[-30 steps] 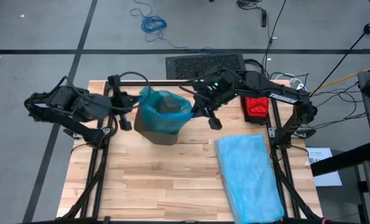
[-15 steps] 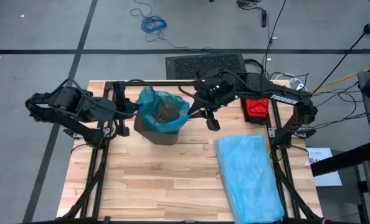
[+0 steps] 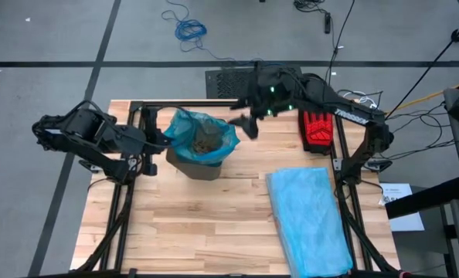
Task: Place trash/remove bag and relplace
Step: Remove the trash bag from the bin
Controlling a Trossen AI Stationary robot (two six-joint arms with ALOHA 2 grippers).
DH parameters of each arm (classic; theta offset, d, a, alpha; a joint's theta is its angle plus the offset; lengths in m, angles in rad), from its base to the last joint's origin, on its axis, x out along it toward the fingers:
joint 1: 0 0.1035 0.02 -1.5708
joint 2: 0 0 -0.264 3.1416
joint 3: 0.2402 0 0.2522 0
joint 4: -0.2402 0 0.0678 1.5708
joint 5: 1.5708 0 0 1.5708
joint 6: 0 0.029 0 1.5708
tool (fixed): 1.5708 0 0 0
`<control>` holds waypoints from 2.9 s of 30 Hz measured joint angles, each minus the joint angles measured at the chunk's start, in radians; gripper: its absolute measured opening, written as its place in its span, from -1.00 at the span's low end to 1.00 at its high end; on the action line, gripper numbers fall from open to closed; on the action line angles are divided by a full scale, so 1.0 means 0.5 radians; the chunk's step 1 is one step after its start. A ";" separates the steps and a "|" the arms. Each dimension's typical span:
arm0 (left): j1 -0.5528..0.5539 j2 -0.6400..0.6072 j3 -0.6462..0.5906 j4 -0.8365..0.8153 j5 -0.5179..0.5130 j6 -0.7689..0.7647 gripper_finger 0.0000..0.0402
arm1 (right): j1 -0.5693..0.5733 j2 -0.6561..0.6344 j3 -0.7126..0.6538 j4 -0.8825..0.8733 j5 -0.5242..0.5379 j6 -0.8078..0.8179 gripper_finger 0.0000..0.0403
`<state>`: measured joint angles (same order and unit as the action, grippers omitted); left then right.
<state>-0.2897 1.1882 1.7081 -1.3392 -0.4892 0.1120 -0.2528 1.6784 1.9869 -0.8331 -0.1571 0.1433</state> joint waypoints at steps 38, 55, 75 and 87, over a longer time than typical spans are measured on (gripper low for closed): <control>-0.018 0.149 0.000 0.003 0.133 -0.085 -1.00 | -0.373 0.673 -0.003 0.666 -1.209 0.218 -0.98; -0.059 0.142 -0.001 -0.326 -0.139 -0.373 -1.00 | -0.182 0.068 0.000 -0.126 -0.532 -0.757 -0.75; -0.156 0.018 -0.001 -0.395 -0.478 -0.777 -1.00 | 0.415 -0.519 -1.184 0.187 0.697 -0.661 0.01; -0.172 0.016 -0.001 -0.377 -0.595 -0.841 -1.00 | 0.431 -0.758 -2.619 2.854 1.050 -0.830 -0.18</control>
<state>-0.3759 1.1962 1.7077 -1.5275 -0.7865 -0.3086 -0.0374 1.2995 0.6773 0.5941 0.3679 -0.2715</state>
